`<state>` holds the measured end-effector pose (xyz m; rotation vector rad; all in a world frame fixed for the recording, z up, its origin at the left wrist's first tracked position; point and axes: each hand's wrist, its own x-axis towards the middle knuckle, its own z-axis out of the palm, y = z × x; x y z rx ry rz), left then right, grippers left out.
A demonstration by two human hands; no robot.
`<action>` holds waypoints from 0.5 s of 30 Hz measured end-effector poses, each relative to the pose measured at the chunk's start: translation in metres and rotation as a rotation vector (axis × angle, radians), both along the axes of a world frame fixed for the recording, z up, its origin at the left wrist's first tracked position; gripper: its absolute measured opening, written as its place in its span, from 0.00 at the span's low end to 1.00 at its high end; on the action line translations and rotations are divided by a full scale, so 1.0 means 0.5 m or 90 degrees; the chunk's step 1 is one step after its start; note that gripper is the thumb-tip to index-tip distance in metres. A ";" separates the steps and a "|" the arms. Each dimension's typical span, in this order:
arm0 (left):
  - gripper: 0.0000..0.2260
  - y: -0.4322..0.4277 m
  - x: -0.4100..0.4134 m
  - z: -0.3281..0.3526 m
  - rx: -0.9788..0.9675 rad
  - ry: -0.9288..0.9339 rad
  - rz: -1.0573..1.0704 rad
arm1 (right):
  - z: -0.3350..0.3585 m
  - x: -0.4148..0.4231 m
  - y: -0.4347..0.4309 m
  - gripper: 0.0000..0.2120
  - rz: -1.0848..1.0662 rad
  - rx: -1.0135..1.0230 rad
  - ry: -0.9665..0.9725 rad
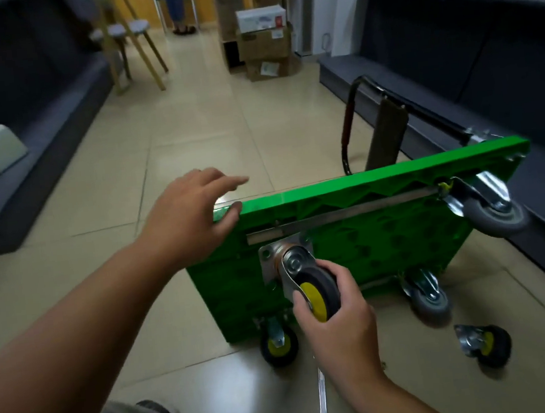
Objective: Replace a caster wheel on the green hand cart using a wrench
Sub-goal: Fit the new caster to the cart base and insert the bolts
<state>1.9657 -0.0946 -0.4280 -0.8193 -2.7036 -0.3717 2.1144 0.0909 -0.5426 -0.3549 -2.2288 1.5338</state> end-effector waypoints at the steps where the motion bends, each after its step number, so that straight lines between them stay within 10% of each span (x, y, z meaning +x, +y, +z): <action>1: 0.20 -0.018 -0.007 -0.008 -0.002 -0.003 0.017 | -0.005 -0.003 -0.011 0.22 0.004 0.001 0.002; 15: 0.39 -0.074 -0.034 -0.102 -0.066 -0.113 0.090 | -0.041 -0.086 -0.094 0.25 -0.041 0.027 0.079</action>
